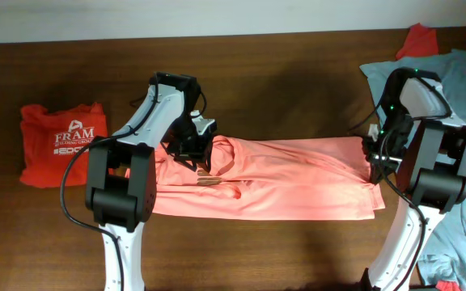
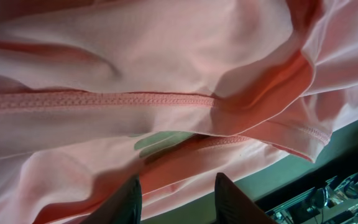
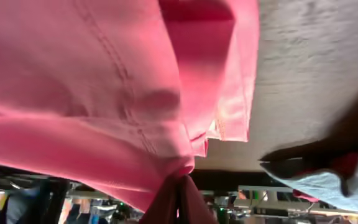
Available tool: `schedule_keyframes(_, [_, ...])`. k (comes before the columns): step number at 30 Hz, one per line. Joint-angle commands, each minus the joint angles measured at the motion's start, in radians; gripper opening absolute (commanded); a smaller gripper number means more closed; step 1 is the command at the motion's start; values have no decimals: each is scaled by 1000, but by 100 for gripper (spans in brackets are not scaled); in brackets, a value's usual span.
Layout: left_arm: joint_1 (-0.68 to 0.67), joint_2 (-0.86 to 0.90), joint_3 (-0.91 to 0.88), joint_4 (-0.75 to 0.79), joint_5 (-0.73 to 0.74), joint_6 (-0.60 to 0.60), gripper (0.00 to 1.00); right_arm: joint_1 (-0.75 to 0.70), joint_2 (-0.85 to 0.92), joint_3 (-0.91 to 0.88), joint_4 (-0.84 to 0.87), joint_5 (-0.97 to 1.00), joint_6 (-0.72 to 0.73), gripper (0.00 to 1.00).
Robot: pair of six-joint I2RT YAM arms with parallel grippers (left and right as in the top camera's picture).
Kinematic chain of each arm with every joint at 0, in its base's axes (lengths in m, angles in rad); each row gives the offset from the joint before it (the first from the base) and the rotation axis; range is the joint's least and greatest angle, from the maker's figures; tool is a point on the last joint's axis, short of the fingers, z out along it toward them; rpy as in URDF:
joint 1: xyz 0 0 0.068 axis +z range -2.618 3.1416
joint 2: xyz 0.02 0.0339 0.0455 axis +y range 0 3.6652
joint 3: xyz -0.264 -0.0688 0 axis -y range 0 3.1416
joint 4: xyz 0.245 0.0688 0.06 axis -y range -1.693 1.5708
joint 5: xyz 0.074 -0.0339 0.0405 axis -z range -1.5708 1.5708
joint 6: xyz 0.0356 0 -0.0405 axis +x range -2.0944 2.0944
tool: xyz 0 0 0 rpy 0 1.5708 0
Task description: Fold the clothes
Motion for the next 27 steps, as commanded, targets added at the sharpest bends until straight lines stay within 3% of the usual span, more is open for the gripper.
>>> schedule_keyframes(1, [2,-20,-11,-2,-8,13,38,-8,-32,-15,-5,16,1,14])
schedule_keyframes(2, [2,-20,-11,0,-8,13,38,-8,-32,-15,-3,17,1,26])
schedule_keyframes(5, [2,-20,-11,4,-9,13,39,-14,-32,-15,15,32,1,49])
schedule_keyframes(6, [2,-20,-11,3,-16,13,39,-19,-32,-15,26,33,1,50])
schedule_keyframes(13, [2,-20,-11,-3,-33,13,39,-45,-32,-15,133,49,19,50])
schedule_keyframes(17, [2,-20,-11,-3,-33,13,39,-42,-32,-15,198,32,19,32])
schedule_keyframes(27, [2,-20,-10,4,-36,13,39,43,-32,-15,396,23,19,34])
